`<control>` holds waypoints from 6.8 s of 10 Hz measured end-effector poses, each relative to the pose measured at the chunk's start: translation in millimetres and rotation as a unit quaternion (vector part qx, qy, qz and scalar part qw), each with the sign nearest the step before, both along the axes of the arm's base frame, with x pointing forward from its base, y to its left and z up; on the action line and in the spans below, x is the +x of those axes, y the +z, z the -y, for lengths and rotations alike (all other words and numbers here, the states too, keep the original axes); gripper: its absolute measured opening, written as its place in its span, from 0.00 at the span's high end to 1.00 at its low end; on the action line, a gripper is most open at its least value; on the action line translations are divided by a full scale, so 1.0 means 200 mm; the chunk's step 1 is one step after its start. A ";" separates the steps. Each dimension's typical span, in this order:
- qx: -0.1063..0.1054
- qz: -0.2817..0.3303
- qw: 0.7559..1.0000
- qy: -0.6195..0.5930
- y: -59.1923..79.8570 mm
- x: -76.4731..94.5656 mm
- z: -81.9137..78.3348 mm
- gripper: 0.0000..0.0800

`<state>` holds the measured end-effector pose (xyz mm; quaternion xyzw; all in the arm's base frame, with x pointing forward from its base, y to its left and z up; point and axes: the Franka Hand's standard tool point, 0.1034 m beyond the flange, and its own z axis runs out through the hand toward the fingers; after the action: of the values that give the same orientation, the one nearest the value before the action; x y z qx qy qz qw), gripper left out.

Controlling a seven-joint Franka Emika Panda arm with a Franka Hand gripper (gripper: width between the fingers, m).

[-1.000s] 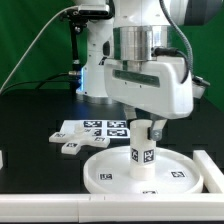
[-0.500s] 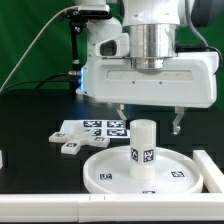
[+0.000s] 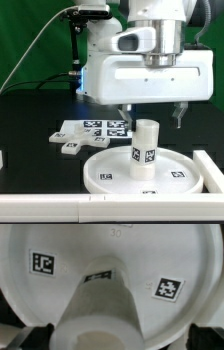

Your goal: Assemble round table

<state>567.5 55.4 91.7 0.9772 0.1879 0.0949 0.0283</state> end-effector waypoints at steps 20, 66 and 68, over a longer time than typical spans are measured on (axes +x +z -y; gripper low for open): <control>0.002 -0.103 0.991 -0.081 0.10 0.02 0.07 0.87; 0.072 -0.044 0.964 -0.251 -0.08 -0.04 0.15 0.31; 0.082 -0.044 0.946 -0.312 -0.08 -0.04 0.15 0.50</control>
Offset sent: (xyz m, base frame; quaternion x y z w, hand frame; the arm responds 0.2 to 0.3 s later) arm 0.0002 -0.0042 -0.0076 0.0236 -0.0901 -0.1683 0.9813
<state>560.3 26.3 75.5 0.9891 -0.1332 0.0537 -0.0318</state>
